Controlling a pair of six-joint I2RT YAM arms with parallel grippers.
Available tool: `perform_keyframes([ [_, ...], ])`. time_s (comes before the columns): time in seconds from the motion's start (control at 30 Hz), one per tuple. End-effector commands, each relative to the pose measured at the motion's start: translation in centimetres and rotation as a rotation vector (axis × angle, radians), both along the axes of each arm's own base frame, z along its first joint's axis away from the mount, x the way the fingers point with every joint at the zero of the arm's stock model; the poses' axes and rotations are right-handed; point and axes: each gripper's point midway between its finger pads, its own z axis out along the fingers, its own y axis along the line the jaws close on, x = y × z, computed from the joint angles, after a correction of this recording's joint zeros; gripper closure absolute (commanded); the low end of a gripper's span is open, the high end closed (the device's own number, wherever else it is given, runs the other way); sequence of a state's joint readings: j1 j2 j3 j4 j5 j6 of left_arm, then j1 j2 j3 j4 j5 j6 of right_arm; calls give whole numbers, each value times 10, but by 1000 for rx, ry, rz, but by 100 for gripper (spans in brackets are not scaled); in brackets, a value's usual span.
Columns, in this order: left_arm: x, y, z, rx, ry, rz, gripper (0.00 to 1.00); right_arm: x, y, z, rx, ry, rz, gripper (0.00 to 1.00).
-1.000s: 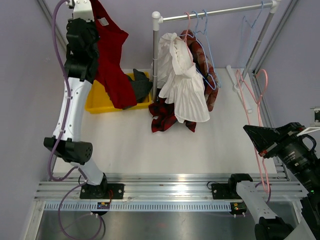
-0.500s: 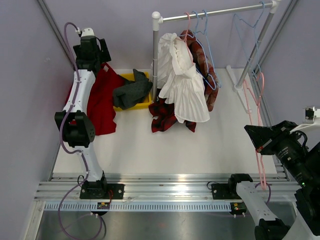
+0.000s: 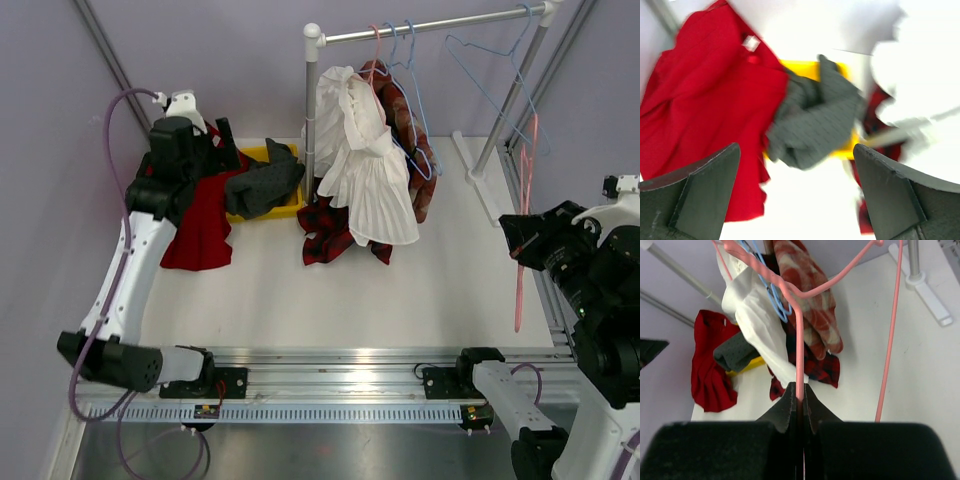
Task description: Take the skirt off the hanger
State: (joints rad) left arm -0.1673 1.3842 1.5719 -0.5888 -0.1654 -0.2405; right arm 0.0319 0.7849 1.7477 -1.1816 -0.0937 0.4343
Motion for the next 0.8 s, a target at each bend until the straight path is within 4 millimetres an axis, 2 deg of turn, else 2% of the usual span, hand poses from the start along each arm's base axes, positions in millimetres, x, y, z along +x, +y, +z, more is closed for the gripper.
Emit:
perform_keyframes([
  [0.0,-44,-22,-9,-1,20,-85,1,36,-14,36,-39,-128,-74,100],
  [0.03,-55,-24,-31,-11,61,-87,1,47,-13,35,-37,-116,-72,100],
  [0.07,-65,-31,-35,-29,59,-110,1,53,-12,37,-35,-117,-68,100],
  [0.1,-81,-33,-24,-65,19,-123,1,60,-11,42,-31,-135,-66,100],
  [0.13,-91,-35,-45,-71,58,-138,1,72,-10,41,-30,-125,-64,100],
  [0.17,-100,-39,-47,-75,54,-160,1,77,-10,42,-29,-131,-61,100],
  [0.2,-113,-37,-46,-77,39,-166,1,84,-10,47,-36,-148,-64,100],
  [0.23,-121,-32,-63,-71,66,-144,1,94,-11,44,-41,-136,-70,100],
  [0.27,-129,-31,-71,-69,83,-147,1,99,-12,46,-51,-141,-75,100],
  [0.3,-135,-30,-76,-68,89,-146,1,106,-12,51,-52,-160,-74,100],
  [0.33,-145,-27,-74,-81,69,-141,1,118,-12,48,-58,-148,-74,100],
  [0.37,-152,-25,-93,-75,106,-140,1,125,-12,48,-63,-150,-75,100],
  [0.4,-157,-24,-97,-78,103,-139,1,131,-12,53,-64,-168,-75,100],
  [0.43,-164,-21,-99,-82,91,-134,1,145,-12,49,-64,-150,-75,100],
  [0.47,-167,-19,-104,-83,92,-128,1,152,-11,50,-61,-150,-74,100],
  [0.5,-171,-17,-118,-84,114,-120,1,156,-10,61,-50,-176,-76,100],
  [0.53,-173,-17,-123,-88,119,-117,1,167,-7,59,-41,-166,-60,100],
  [0.57,-177,-16,-124,-92,109,-119,1,172,-4,61,-31,-170,-49,100],
  [0.6,-178,-16,-127,-101,108,-115,1,176,-1,73,-10,-201,-40,100],
  [0.63,-179,-17,-125,-100,106,-120,1,188,4,68,1,-187,-13,100],
  [0.77,-176,-14,-120,-80,85,-110,1,214,29,84,83,-238,103,100],
])
